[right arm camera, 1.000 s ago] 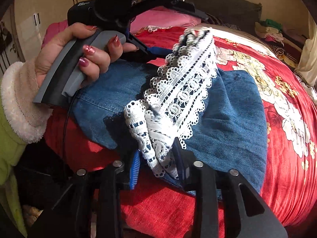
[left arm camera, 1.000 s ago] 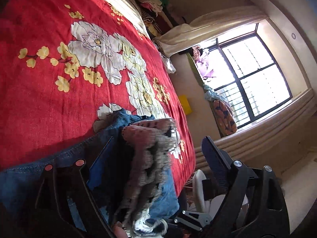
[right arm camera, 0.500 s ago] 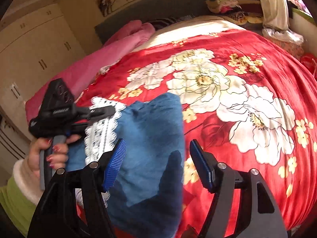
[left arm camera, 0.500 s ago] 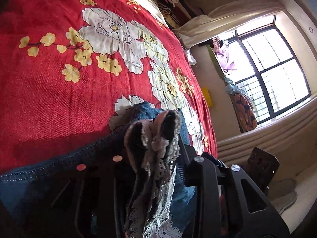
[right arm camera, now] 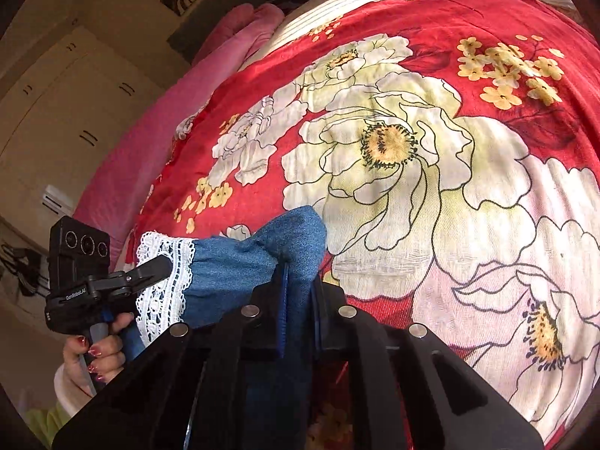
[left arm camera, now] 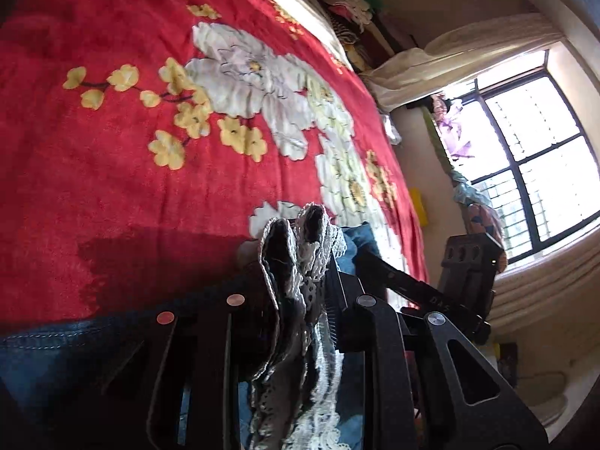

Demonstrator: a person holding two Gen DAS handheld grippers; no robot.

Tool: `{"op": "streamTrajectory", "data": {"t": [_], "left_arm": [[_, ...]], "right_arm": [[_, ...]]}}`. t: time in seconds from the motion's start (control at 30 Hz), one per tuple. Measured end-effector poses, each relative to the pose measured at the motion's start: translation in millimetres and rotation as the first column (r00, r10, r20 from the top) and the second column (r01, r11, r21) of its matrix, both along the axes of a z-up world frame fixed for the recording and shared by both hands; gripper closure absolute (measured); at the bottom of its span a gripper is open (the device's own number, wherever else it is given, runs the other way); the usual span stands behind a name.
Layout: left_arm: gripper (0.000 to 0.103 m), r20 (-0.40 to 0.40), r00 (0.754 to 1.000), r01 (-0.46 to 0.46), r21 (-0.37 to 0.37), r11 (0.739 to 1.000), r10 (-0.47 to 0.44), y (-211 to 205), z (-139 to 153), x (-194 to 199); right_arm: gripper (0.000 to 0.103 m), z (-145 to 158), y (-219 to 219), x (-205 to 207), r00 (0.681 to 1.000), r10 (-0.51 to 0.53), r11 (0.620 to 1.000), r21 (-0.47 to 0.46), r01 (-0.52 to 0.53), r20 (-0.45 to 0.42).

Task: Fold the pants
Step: 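Lay the lifted leg over the pants and open both tools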

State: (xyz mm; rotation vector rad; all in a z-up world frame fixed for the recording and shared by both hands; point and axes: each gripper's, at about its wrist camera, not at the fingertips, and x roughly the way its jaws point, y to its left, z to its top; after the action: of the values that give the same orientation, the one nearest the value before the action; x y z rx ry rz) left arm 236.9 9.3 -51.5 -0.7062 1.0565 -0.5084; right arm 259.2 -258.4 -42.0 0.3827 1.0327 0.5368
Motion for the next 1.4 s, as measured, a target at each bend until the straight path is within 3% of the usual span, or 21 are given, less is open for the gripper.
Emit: {"op": "streamTrajectory", "data": {"t": [0.1,0.13,0.17,0.2,0.23,0.43,0.7,0.87,1.03,1.1,1.13,1.17,1.2,1.23,1.3,1.4], "left_arm": [[0.086,-0.012,1.0,-0.024,0.007,1.0,0.024,4,-6,-4],[0.083,-0.006,1.0,-0.031,-0.004,1.0,0.03,6,-3,-7],[0.075,0.002,0.999,-0.036,-0.016,0.999,0.036,10,2,-11],[0.069,0.015,0.999,-0.039,-0.025,0.999,0.04,14,8,-15],[0.056,0.032,0.999,-0.042,-0.031,0.999,0.043,18,15,-21],[0.048,0.087,0.994,-0.061,0.012,0.998,0.06,26,45,-71],[0.047,0.029,0.998,-0.054,0.04,0.998,0.053,11,34,-147],[0.047,-0.037,0.998,-0.054,0.038,0.998,0.055,4,17,-168],[0.048,-0.073,0.995,-0.068,0.052,0.996,0.072,-4,9,-167],[0.059,-0.076,0.994,-0.075,0.043,0.996,0.078,-7,6,-164],[0.078,-0.081,0.993,-0.078,0.044,0.996,0.081,-9,4,-163],[0.082,-0.088,0.992,-0.082,0.043,0.996,0.086,-10,3,-161],[0.084,-0.09,0.992,-0.088,0.037,0.995,0.091,-11,2,-162],[0.086,-0.09,0.992,-0.087,0.031,0.996,0.089,-11,3,-163],[0.086,-0.078,0.994,-0.075,0.021,0.997,0.077,-12,10,-170],[0.086,-0.039,0.998,-0.052,0.077,0.996,0.055,-17,17,-179]], "right_arm": [[0.088,-6,8,-1,1.0,0.018,0.999,-0.051,-0.016,0.025],[0.08,-2,5,-5,0.999,0.011,0.999,-0.036,-0.01,0.032],[0.074,3,2,-8,0.999,0.0,1.0,-0.029,0.001,0.041],[0.06,9,-2,-15,0.998,-0.013,0.999,-0.032,0.015,0.06],[0.051,15,-7,-23,0.996,-0.026,0.999,-0.03,0.029,0.081],[0.044,40,-26,-84,0.986,-0.041,0.999,-0.005,0.042,0.164],[0.04,30,-31,-156,0.985,-0.038,0.999,-0.025,0.043,0.169],[0.04,16,-21,-173,0.989,-0.008,0.997,-0.075,0.02,0.147],[0.04,5,-14,-174,0.995,0.012,0.999,-0.047,-0.007,0.1],[0.039,-2,-15,-170,0.998,0.01,1.0,-0.021,-0.009,0.055],[0.041,-4,-15,-169,0.999,0.014,1.0,0.004,-0.015,0.042],[0.05,-7,-16,-167,0.999,0.028,0.999,0.045,-0.029,0.027],[0.075,-10,-18,-164,0.999,0.044,0.994,0.104,-0.044,0.002],[0.087,-14,-19,-161,0.998,0.057,0.987,0.154,-0.052,-0.027],[0.09,-10,-19,-163,0.998,0.069,0.987,0.147,-0.068,-0.006],[0.09,1,-24,-167,0.997,0.074,0.985,0.153,-0.078,0.033]]}}
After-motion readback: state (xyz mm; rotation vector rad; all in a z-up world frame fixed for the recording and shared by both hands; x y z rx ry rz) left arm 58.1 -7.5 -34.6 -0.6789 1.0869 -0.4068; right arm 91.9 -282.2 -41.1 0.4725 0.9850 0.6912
